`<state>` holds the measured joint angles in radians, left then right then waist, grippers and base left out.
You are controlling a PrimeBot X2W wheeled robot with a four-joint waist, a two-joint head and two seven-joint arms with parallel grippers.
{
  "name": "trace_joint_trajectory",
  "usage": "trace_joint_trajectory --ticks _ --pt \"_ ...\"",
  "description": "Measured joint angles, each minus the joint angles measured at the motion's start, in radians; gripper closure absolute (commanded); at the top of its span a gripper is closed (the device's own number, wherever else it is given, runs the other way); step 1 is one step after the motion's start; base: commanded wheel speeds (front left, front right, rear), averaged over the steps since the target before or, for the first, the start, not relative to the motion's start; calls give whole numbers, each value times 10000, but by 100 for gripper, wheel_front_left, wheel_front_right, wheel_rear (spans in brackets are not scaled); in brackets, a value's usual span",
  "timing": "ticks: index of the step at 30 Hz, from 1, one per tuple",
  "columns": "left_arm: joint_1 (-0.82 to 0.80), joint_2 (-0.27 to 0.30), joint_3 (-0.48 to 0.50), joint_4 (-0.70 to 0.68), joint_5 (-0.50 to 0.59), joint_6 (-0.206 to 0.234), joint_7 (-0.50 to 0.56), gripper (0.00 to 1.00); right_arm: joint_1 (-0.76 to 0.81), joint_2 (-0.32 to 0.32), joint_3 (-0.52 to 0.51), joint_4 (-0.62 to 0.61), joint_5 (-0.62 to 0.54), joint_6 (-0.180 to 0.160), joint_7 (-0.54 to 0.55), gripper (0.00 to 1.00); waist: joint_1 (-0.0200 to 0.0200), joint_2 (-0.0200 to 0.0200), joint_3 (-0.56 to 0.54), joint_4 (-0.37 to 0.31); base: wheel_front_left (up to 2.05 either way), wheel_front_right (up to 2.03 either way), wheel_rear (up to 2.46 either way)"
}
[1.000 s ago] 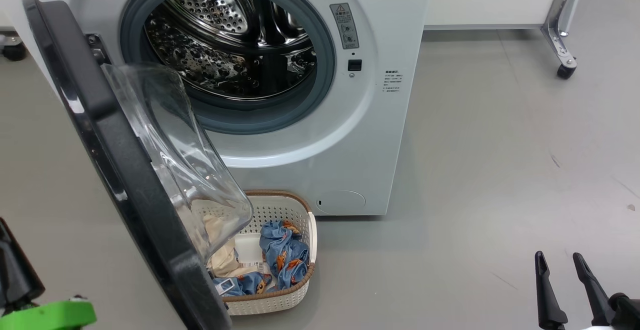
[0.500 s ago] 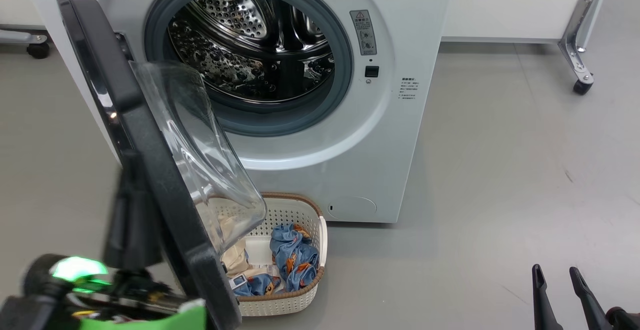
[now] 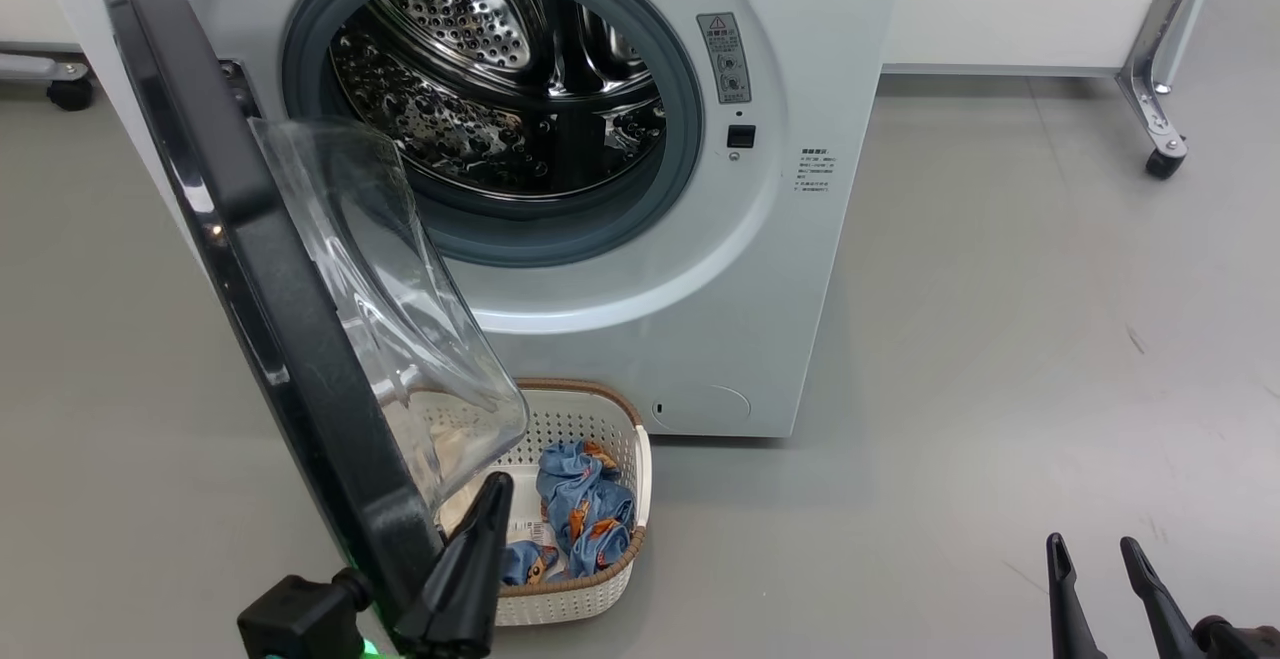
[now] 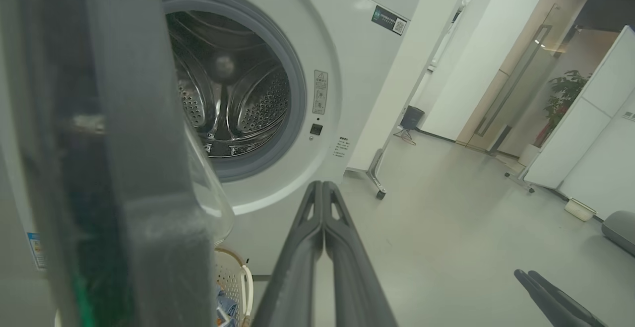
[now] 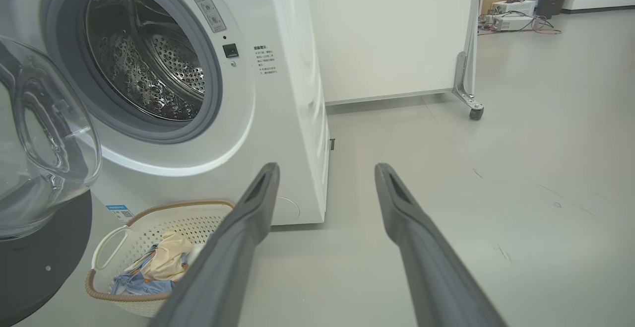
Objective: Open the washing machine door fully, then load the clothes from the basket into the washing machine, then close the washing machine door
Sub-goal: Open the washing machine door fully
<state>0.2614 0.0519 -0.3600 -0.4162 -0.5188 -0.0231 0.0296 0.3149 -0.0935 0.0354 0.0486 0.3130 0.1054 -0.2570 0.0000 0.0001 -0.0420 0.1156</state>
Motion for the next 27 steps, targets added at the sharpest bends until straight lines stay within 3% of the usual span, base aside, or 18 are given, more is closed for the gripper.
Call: trace_joint_trajectory --ticks 10,27 --pt "-14 6 453 477 897 913 276 100 -19 35 -303 40 -77 82 0 0 0 0 139 -100 0 0 0" --pt "-66 -8 422 500 1327 1298 665 100 4 311 -639 58 -105 142 0 0 0 0 164 815 0 0 0"
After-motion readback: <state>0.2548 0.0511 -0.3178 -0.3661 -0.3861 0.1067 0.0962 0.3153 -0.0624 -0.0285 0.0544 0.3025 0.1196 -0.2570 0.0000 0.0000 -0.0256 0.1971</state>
